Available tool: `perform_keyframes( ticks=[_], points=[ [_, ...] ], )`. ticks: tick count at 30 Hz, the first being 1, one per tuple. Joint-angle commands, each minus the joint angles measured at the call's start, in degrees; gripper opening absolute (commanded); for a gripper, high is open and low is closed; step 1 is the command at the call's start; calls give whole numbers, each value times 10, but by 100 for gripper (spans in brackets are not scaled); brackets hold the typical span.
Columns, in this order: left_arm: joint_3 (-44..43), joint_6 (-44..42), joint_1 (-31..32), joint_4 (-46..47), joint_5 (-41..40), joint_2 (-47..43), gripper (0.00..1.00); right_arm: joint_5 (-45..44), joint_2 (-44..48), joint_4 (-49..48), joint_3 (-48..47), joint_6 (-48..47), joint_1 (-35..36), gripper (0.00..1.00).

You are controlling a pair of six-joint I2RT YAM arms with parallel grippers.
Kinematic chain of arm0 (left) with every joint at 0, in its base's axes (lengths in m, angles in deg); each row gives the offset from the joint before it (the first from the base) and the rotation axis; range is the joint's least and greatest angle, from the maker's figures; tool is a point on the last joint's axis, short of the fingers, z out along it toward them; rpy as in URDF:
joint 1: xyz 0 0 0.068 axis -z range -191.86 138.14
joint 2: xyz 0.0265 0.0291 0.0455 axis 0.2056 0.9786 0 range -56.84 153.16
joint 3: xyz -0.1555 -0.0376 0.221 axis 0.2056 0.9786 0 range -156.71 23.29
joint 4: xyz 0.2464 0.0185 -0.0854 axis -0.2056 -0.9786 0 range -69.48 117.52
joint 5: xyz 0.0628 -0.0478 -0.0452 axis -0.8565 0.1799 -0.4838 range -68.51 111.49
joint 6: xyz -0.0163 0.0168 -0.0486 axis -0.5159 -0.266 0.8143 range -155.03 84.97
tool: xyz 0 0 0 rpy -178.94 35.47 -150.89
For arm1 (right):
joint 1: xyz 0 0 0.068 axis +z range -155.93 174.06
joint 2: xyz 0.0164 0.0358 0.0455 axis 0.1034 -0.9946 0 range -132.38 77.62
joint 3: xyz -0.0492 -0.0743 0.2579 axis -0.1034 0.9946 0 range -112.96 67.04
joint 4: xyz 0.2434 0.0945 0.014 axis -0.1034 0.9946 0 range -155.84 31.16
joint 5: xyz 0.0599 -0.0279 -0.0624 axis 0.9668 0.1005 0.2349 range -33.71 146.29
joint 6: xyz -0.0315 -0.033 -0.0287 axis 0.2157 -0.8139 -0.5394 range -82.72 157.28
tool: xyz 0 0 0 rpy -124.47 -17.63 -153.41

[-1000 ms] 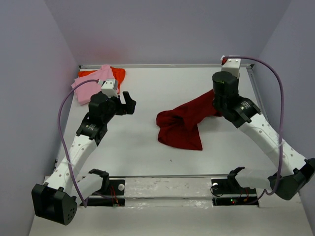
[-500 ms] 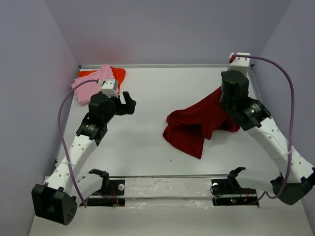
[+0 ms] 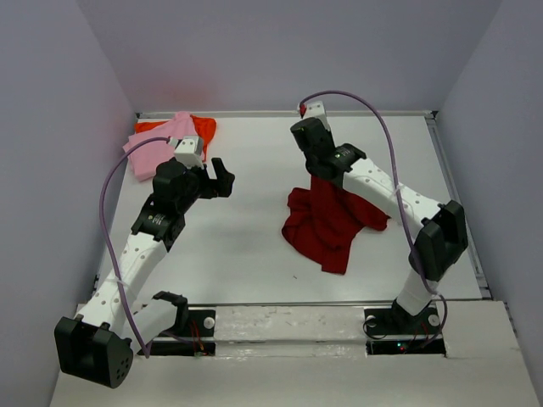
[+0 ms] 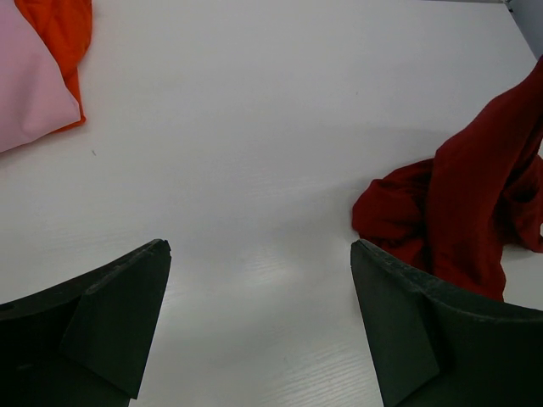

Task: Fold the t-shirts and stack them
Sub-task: Flatten the tshirt out

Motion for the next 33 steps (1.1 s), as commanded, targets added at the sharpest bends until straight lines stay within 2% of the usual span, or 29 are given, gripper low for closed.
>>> perform_keyframes(
  ticks=[1, 5, 10, 13, 15, 16, 18, 27, 33],
  points=[
    [-12, -8, 2, 13, 3, -1, 96, -12, 6, -31, -95, -18, 10, 0],
    [-12, -7, 2, 13, 4, -1, 96, -47, -54, -35, -102, -37, 10, 0],
    [-11, -7, 2, 13, 3, -2, 96, -26, -100, -39, -100, -17, 4, 0],
    [-12, -7, 2, 13, 5, 0, 97, 27, -119, -37, -102, -17, 4, 0],
    [-11, -7, 2, 13, 5, 0, 96, 19, -132, -19, -111, -5, 4, 0],
    [-11, -7, 2, 13, 5, -1, 96, 15, -137, -9, -110, -1, 4, 28],
    [-11, -7, 2, 13, 6, 0, 97, 20, -116, -2, -91, 15, 4, 45],
    [-12, -6, 1, 13, 9, 0, 96, 47, -1, -1, 64, 88, 4, 48],
    [-12, -5, 2, 13, 13, 2, 97, 43, 25, 2, 154, 130, 4, 47]
  ],
)
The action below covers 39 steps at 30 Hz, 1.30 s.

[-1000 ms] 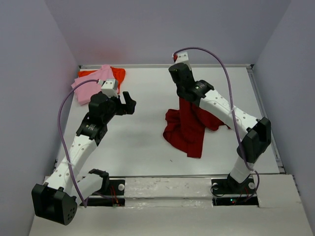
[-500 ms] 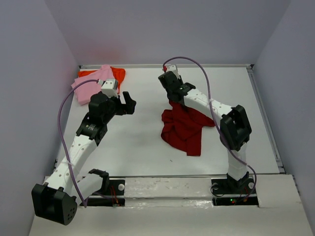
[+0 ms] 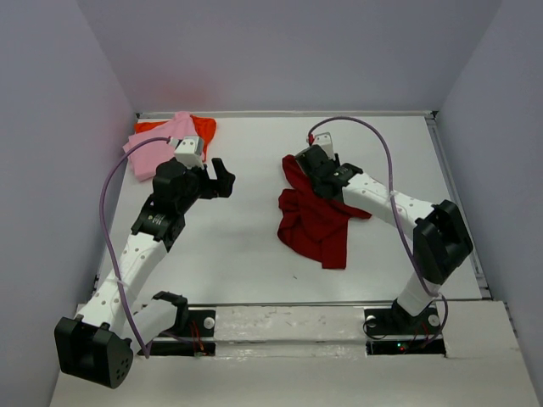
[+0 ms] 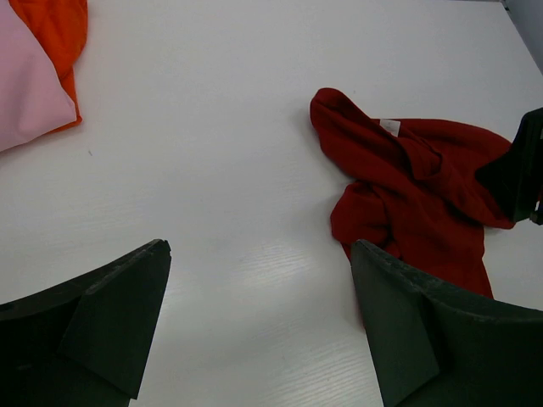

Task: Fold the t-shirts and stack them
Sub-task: Flatten the tshirt out

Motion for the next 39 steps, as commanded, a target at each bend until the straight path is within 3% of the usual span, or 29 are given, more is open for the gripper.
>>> perform_keyframes(
  ticks=[1, 9, 21, 24, 25, 27, 35, 39],
  points=[
    [-12, -4, 2, 13, 10, 0, 96, 2, 16, -2, 43, 46, 0, 47],
    [-11, -4, 2, 13, 10, 0, 96, -5, -6, -23, 98, 81, 0, 46],
    [-9, -5, 2, 13, 11, -2, 97, -29, -69, -40, 88, 82, -5, 43],
    [-9, -5, 2, 13, 12, -3, 97, -36, -78, -42, 88, 81, -11, 30],
    [-9, -4, 3, 13, 12, -4, 97, -38, -78, -46, 91, 80, -18, 14],
    [-8, -4, 3, 13, 11, -6, 97, -40, -77, -47, 92, 80, -18, 1],
    [-7, -4, 3, 13, 12, -9, 97, -72, -38, -47, 86, 58, -24, 0],
    [-7, -4, 2, 13, 13, -9, 97, -139, -21, -47, 68, 20, -24, 0]
  ],
)
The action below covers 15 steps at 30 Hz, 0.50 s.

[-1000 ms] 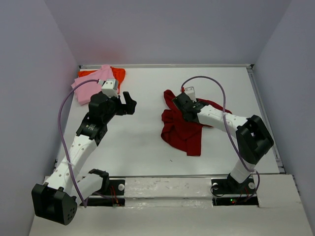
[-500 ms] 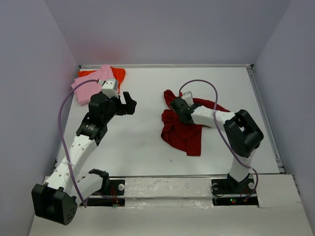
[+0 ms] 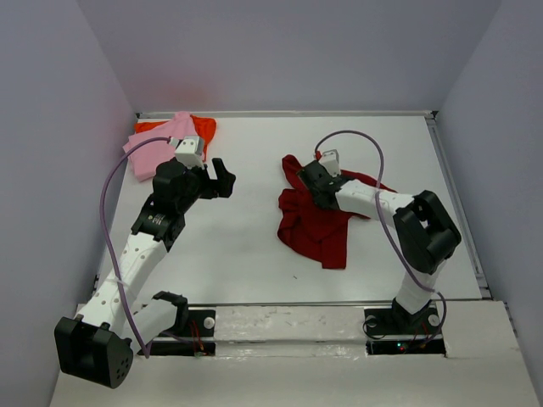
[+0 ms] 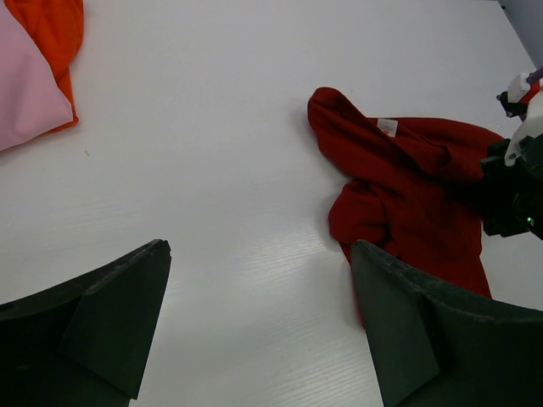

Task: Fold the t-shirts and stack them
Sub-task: Flatten the tshirt out

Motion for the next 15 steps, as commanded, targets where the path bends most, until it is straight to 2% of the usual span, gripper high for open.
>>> perform_keyframes(
  ticks=[1, 7, 9, 15],
  points=[
    [-7, -4, 3, 13, 9, -9, 96, -95, 39, -19, -32, -35, -13, 0],
    [-7, -4, 3, 13, 8, -10, 97, -166, 23, -22, -65, -57, -62, 0],
    [-6, -4, 4, 13, 7, -10, 97, -167, 17, -33, -73, -61, -100, 0],
    [-6, -4, 8, 13, 7, -9, 97, -158, -10, -43, -91, -71, -156, 0]
  ],
)
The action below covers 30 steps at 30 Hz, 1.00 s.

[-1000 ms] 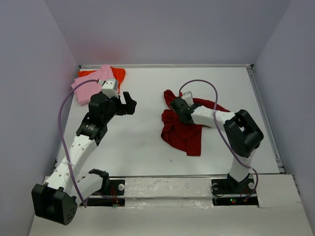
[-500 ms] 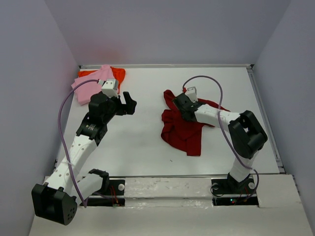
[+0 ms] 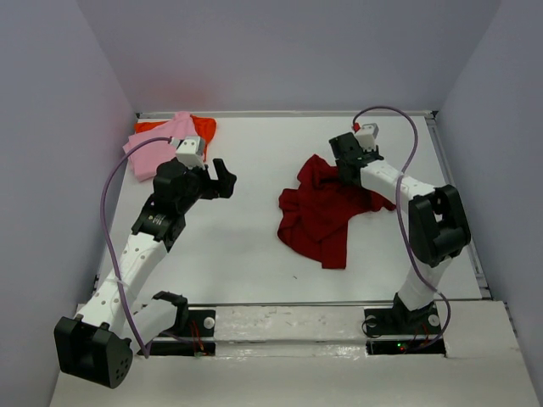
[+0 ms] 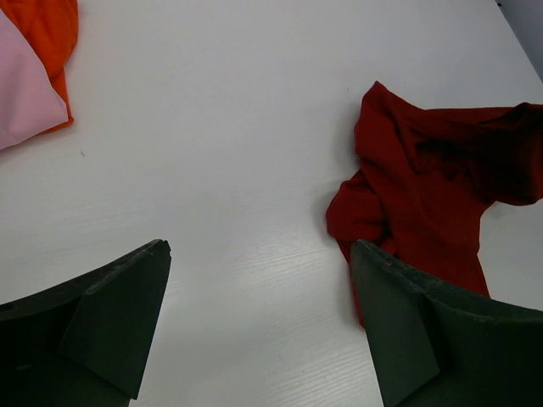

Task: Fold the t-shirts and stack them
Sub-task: Flatten the tshirt out

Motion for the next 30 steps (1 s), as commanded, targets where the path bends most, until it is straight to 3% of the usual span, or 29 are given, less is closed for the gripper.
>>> perform_keyframes(
  ticks=[1, 4, 7, 11, 18, 30],
  points=[
    [-6, -4, 5, 13, 6, -9, 96, -30, -32, -27, -31, -9, -33, 4],
    [-6, -5, 7, 12, 7, -8, 97, -16, -35, -17, -32, 7, -39, 38],
    [-6, -6, 8, 12, 7, -7, 97, 25, -20, 17, -37, 38, -39, 42],
    [-7, -5, 8, 12, 9, -5, 97, 93, 38, 25, -16, 43, -39, 58],
    [-7, -5, 8, 12, 7, -6, 97, 208, 137, 16, 61, 87, -21, 60],
    [-7, -6, 8, 12, 5, -3, 97, 416, 183, -104, 228, 160, -16, 56]
  ],
)
